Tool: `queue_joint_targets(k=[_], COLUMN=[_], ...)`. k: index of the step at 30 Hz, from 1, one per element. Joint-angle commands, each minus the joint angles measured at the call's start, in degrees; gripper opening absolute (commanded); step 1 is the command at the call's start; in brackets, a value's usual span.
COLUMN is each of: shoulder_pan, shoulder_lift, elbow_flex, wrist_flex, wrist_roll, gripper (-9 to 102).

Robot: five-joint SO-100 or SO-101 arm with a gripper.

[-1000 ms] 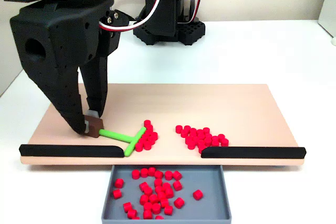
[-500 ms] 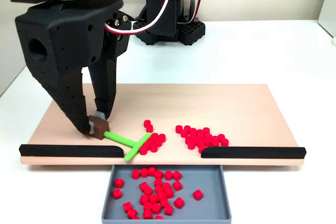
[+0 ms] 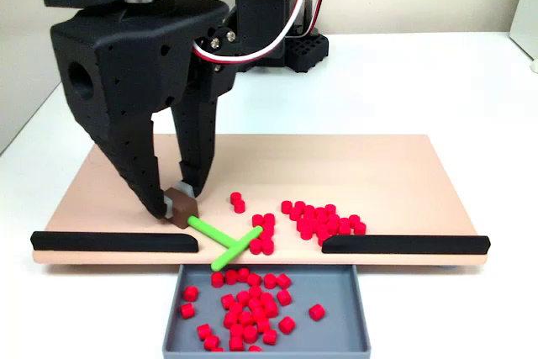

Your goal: Push granules from right to the grey container

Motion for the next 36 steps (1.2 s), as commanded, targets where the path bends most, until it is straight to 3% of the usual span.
queue_joint_targets(k=[1, 17, 22, 31, 36], shoulder_pan=[-1.1, -5.2, -7.2, -11.3, -11.8], shoulder_lift=[1.9, 10.2, 16.8, 40.3, 51.5], elbow_flex=[-0.8, -1.1, 0.1, 29.6, 44.0], wrist_flex=[-0.3, -0.9, -1.4, -1.4, -1.4], wrist_roll=[4.9, 27.2, 41.0, 62.8, 65.5], gripper=[0, 0, 0, 0, 0])
